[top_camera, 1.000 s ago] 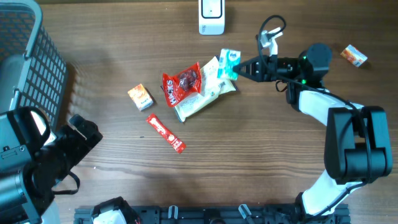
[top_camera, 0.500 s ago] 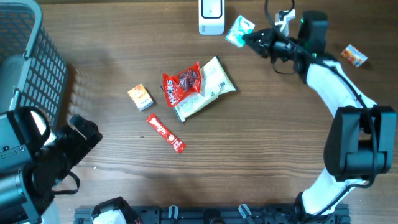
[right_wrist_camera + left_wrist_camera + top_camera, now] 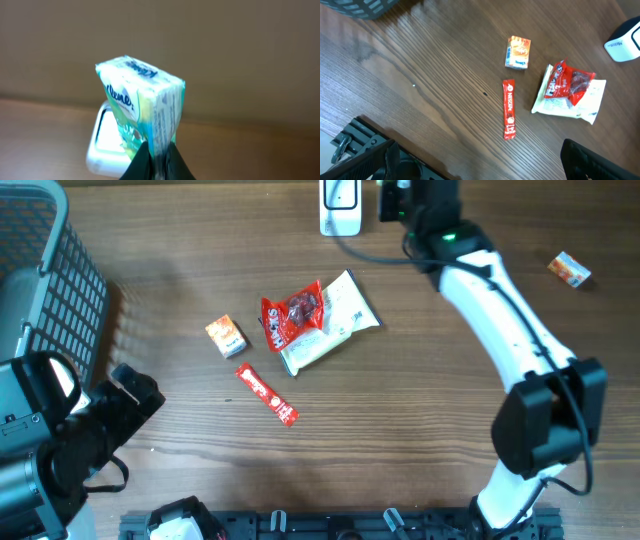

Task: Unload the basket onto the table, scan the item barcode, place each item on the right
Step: 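Hold the Kleenex pack in front of the white scanner, then carry the Kleenex pack to the right edge beside the orange pack, release, then move the right gripper back over the white wipes pack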

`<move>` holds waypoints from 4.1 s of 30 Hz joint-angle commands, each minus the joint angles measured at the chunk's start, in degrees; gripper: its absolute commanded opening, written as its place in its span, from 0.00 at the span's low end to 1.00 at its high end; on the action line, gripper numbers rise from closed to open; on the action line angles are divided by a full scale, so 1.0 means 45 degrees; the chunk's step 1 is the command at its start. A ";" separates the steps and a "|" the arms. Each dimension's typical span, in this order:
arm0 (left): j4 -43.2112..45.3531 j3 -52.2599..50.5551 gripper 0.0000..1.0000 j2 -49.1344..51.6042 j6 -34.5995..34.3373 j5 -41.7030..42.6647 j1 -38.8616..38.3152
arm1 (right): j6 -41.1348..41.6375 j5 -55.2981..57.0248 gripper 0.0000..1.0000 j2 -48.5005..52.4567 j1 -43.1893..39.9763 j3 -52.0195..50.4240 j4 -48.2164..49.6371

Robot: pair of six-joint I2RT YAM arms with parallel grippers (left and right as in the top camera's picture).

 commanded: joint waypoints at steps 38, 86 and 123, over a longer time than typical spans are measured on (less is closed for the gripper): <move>0.0029 -0.0005 1.00 -0.0010 -0.0170 -0.0126 0.0058 | -0.9855 0.6115 0.04 0.4352 -0.0359 0.0170 0.8155; 0.0029 -0.0005 1.00 -0.0010 -0.0170 -0.0126 0.0058 | 0.1248 0.3706 1.00 0.2210 -0.8340 0.0165 -0.5644; 0.0029 -0.0005 1.00 -0.0010 -0.0170 -0.0126 0.0058 | 0.2142 -0.2084 1.00 0.0787 0.5081 -0.1069 -0.6203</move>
